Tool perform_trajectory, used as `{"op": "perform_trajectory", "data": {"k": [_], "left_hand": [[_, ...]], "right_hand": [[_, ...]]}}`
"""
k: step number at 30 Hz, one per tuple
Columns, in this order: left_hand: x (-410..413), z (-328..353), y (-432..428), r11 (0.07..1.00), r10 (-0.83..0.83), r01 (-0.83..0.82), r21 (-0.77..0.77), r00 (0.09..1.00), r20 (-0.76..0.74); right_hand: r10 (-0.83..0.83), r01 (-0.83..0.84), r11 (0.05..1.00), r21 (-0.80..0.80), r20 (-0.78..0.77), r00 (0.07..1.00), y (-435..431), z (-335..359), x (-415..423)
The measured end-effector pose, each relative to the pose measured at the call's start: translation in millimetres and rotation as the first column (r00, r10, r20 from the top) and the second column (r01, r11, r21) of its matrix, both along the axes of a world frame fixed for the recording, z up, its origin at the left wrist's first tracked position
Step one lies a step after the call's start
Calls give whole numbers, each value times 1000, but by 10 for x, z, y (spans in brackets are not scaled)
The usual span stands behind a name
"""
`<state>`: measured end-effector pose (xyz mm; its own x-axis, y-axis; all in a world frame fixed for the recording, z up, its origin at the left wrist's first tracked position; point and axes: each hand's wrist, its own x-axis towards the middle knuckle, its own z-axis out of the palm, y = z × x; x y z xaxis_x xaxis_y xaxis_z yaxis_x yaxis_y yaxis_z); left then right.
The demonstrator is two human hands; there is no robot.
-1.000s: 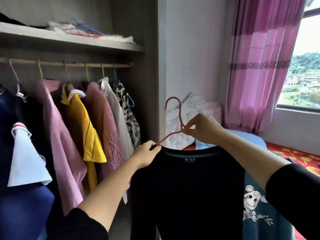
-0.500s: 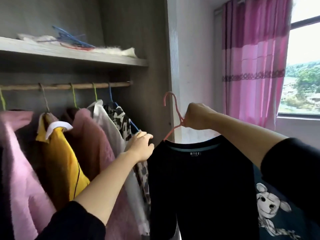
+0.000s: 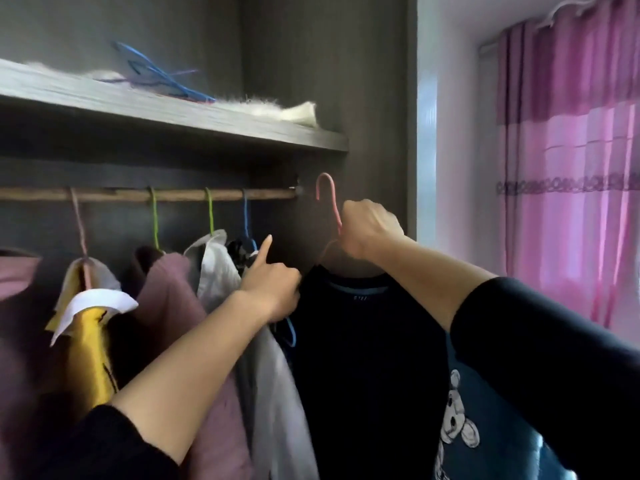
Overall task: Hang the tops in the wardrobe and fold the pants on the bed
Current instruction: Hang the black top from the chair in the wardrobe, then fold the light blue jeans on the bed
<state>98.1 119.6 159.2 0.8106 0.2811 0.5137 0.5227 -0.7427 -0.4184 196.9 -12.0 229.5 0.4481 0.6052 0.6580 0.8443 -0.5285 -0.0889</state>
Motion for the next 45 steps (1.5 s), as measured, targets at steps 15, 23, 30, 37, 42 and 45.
{"op": "perform_trajectory", "data": {"k": [15, 23, 30, 37, 42, 45], "left_hand": [[119, 692, 1145, 953, 298, -303, -26, 912, 282], [107, 806, 1270, 951, 267, -301, 65, 912, 311], [104, 790, 1223, 950, 294, -312, 12, 909, 296], [-57, 484, 974, 978, 202, -158, -138, 885, 420], [-254, 239, 475, 993, 90, -49, -109, 905, 416], [-298, 91, 73, 987, 10, 61, -151, 901, 434]], "right_hand": [[195, -168, 965, 199, -123, 973, 1727, 229, 516], [256, -230, 965, 126, -265, 930, 2113, -126, 663], [262, -268, 963, 15, -274, 926, 2053, -250, 666], [266, -273, 961, -46, -115, 957, 1597, -432, 465], [284, -281, 958, 60, -48, 958, 897, -634, 81], [286, -281, 955, 96, -40, 957, 385, -832, -134]]}}
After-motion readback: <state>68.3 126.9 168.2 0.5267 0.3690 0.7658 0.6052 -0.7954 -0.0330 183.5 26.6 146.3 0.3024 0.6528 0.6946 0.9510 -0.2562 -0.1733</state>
